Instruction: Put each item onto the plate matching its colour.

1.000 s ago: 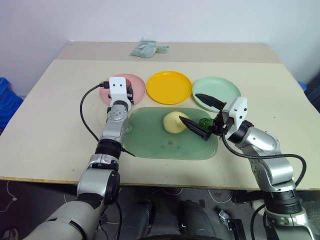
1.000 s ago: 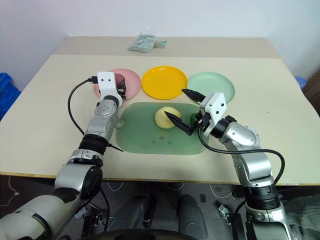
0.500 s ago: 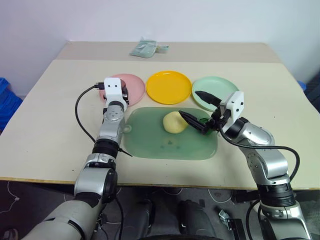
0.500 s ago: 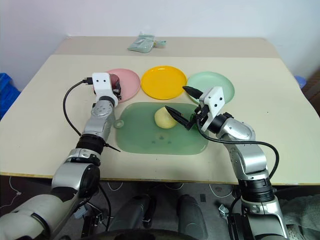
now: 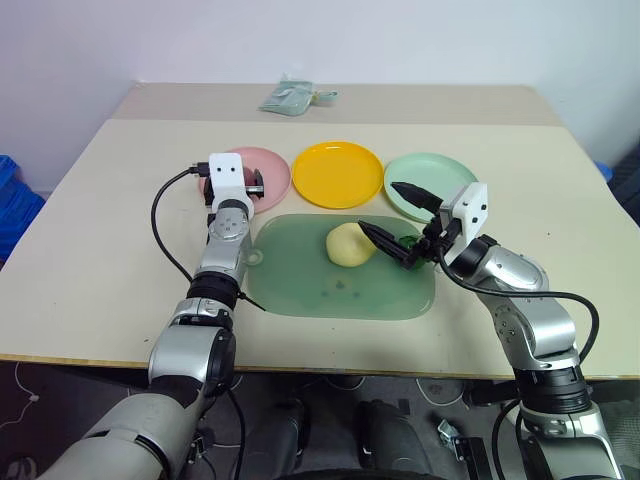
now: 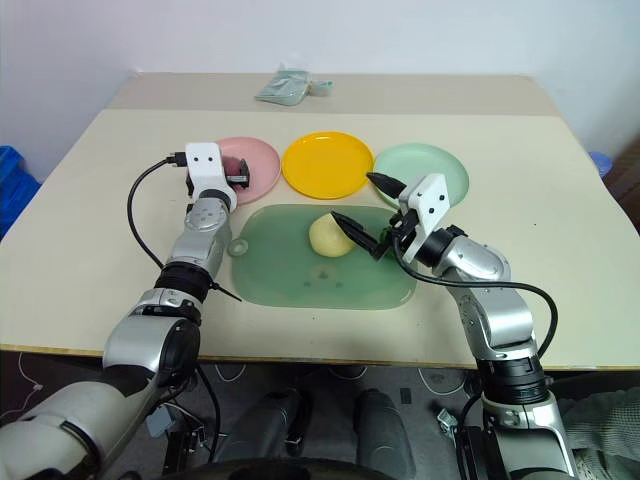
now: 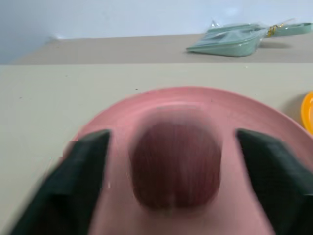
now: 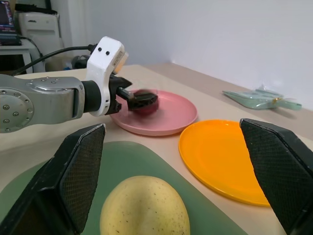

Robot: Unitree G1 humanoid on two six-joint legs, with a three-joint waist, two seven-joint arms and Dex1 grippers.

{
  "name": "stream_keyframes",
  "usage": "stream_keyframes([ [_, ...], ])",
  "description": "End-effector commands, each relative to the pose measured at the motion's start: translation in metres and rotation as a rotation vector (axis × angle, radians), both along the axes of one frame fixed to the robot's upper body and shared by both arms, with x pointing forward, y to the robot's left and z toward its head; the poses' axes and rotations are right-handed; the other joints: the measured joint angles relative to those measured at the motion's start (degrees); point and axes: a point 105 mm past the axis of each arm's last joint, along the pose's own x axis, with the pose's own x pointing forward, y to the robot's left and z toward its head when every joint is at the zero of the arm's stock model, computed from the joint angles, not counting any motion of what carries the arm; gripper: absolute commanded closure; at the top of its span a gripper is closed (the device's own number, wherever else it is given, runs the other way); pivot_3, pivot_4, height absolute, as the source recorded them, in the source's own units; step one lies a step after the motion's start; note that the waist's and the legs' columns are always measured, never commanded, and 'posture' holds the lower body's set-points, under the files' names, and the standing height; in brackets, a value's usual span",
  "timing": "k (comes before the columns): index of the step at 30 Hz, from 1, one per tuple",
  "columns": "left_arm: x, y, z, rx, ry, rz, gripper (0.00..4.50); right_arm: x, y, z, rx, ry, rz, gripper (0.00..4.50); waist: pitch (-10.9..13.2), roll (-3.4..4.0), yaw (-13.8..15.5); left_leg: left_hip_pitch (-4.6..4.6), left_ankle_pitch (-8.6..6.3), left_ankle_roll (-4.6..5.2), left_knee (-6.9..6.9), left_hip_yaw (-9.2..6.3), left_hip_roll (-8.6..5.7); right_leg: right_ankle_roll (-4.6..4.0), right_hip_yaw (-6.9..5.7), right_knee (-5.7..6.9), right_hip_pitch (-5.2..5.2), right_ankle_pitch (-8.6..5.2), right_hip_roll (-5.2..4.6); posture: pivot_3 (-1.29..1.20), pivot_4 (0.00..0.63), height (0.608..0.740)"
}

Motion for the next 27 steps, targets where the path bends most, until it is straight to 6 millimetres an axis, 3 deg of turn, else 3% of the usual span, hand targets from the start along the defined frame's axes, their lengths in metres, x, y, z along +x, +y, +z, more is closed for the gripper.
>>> stream_keyframes([
  [1, 0.002, -0.004, 0.02, -0.009, -0.072, -0.013, 0.05, -0.004, -0.002, 0.013, 0.018, -0.059, -0.008, 0.0, 0.0, 0.0, 0.0, 0.0, 0.0, 0.0, 0.01, 0.0, 0.0, 0.0, 0.0, 0.0, 0.0, 0.0, 0.0, 0.0, 0.15, 0.74],
  [8, -0.005, -0.019, 0.04, -0.045, -0.157, -0.132, 0.05, -0.006, -0.008, 0.017, 0.025, -0.072, -0.042, 0.0, 0.0, 0.0, 0.0, -0.06, 0.0, 0.0, 0.08, 0.0, 0.0, 0.01, 0.0, 0.0, -0.01, 0.03, 0.0, 0.0, 0.15, 0.74],
  [17, -0.044, -0.034, 0.05, -0.014, -0.173, -0.386, 0.05, -0.024, -0.02, 0.019, 0.021, -0.065, -0.126, 0.0, 0.0, 0.02, -0.1, -0.1, -0.01, 0.02, 0.09, 0.01, 0.02, 0.0, 0.05, 0.02, -0.07, 0.03, 0.01, 0.0, 0.15, 0.74],
  [21, -0.061, -0.049, 0.055, -0.03, -0.202, -0.552, 0.05, -0.027, -0.02, 0.004, -0.031, -0.014, -0.183, 0.0, 0.0, 0.03, 0.1, -0.1, -0.07, 0.08, 0.23, 0.0, 0.04, -0.06, 0.03, 0.04, -0.01, 0.09, 0.03, 0.0, 0.15, 0.74],
  [27, -0.078, -0.034, 0.068, -0.029, -0.275, -0.683, 0.05, -0.019, -0.015, -0.015, -0.082, 0.054, -0.237, 0.0, 0.0, 0.06, -0.3, -0.11, -0.07, 0.09, 0.33, 0.01, 0.1, -0.07, 0.03, 0.04, -0.01, 0.09, 0.09, 0.0, 0.15, 0.74],
])
